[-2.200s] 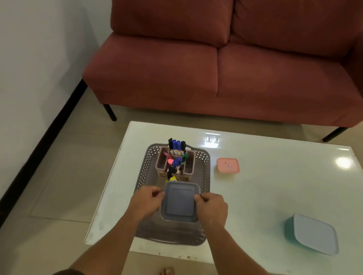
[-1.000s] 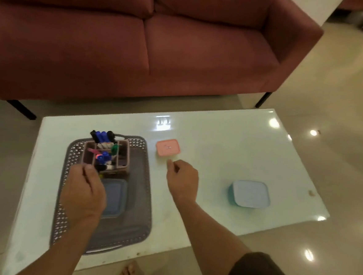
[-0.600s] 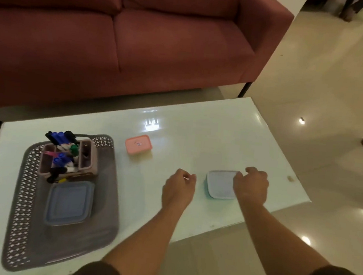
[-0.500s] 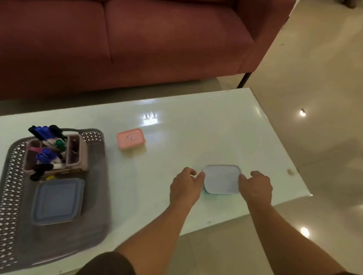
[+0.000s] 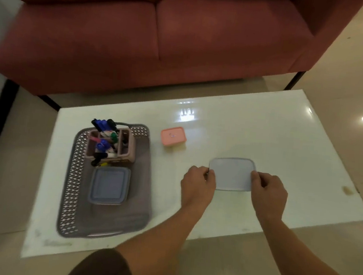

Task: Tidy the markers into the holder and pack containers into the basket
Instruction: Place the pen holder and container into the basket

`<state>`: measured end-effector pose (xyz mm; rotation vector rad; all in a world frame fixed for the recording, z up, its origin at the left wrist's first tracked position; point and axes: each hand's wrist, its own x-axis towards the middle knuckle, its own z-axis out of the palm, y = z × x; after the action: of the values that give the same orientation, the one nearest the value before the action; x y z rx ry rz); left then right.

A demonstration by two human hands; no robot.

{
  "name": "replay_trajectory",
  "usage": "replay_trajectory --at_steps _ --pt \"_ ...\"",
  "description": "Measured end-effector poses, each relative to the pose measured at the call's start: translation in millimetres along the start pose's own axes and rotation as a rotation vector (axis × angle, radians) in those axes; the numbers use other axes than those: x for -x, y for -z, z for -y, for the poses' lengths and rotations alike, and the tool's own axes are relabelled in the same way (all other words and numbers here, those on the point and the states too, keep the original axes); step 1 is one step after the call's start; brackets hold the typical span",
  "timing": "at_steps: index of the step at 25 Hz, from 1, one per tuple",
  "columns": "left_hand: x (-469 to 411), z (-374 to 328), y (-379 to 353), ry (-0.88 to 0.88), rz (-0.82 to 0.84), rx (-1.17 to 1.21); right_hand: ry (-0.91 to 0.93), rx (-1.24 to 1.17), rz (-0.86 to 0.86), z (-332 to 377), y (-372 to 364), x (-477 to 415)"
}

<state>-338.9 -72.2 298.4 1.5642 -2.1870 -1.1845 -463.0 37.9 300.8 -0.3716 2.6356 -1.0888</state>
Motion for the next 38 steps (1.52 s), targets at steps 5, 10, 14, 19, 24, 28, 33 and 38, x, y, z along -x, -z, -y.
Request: replay_trajectory --at_steps 5,10,14,19,24,28,33,38 --pt "-2 34 138 -0.177 -0.281 -0.021 0.223 -0.154 0.025 95 -44 64" --pt "39 116 258 -0.114 -0.238 -0.217 0.459 -0.2 0.257 148 -83 158" --pt "59 168 282 0.136 -0.098 -0.285 0.379 0.019 0.511 145 -109 197" --pt "56 193 266 0.269 0.054 -0.405 0.214 0.279 0.625 137 -129 206" --pt "31 203 253 0.316 0.131 -0.473 0.111 0.376 0.689 136 -156 192" --pt "16 216 250 0.319 0.183 -0.455 0.073 0.393 0.707 135 -171 187" --pt "21 236 238 0.284 0.213 -0.465 0.069 0.422 0.704 125 -179 185" --pt "24 234 234 0.262 0.12 -0.492 0.103 0.469 0.717 117 -185 185"
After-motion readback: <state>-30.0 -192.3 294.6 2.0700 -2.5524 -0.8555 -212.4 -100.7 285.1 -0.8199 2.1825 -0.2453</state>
